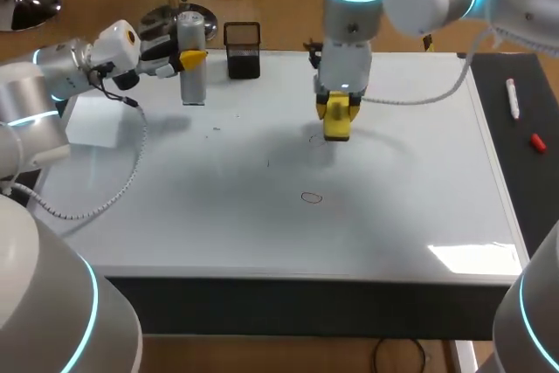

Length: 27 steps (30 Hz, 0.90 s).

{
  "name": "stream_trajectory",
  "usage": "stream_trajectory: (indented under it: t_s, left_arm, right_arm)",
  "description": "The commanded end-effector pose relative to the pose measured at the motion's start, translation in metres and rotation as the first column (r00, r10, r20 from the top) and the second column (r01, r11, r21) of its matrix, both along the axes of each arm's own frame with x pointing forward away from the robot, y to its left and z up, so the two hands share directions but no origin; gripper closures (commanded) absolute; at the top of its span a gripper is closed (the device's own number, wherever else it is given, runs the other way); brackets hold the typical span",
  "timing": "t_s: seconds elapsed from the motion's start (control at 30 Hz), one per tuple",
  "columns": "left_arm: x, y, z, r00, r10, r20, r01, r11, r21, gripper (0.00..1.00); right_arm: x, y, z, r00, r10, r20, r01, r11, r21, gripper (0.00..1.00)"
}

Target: Pick up the inspection probe, press it on each red-marked spot on the whiteboard one by one, put down the probe, pick up the eraser, and wipe off all the red marks.

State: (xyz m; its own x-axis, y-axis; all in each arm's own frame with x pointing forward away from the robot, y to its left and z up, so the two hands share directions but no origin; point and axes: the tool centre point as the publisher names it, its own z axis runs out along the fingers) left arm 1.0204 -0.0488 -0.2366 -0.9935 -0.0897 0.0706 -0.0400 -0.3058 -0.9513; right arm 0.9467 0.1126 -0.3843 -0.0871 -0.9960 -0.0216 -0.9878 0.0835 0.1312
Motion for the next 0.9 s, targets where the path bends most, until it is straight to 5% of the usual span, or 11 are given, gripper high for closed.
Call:
stream_trajectory:
  t_s: [0.03, 0.37, 0.9]
  left_arm:
    - [-0.001, -0.001, 0.002, 1.0, 0.004, 0.0, -0.004, 1.0, 0.001, 1.0]
    - [-0.001, -0.001, 0.002, 1.0, 0.004, 0.0, -0.004, 1.0, 0.001, 1.0]
    - [-0.001, -0.001, 0.002, 1.0, 0.004, 0.0, -0.004, 1.0, 0.001, 1.0]
  right_arm:
    - [-0.007, 0.012, -0.002, 0.999, 0.01, 0.052, -0.01, 1.0, 0.001, 1.0]
    - [-0.015, 0.045, -0.012, 0.998, 0.039, 0.041, -0.041, 0.998, 0.05, 1.0]
    - [-0.002, 0.046, -0.028, 0.995, 0.095, -0.015, -0.095, 0.995, 0.026, 1.0]
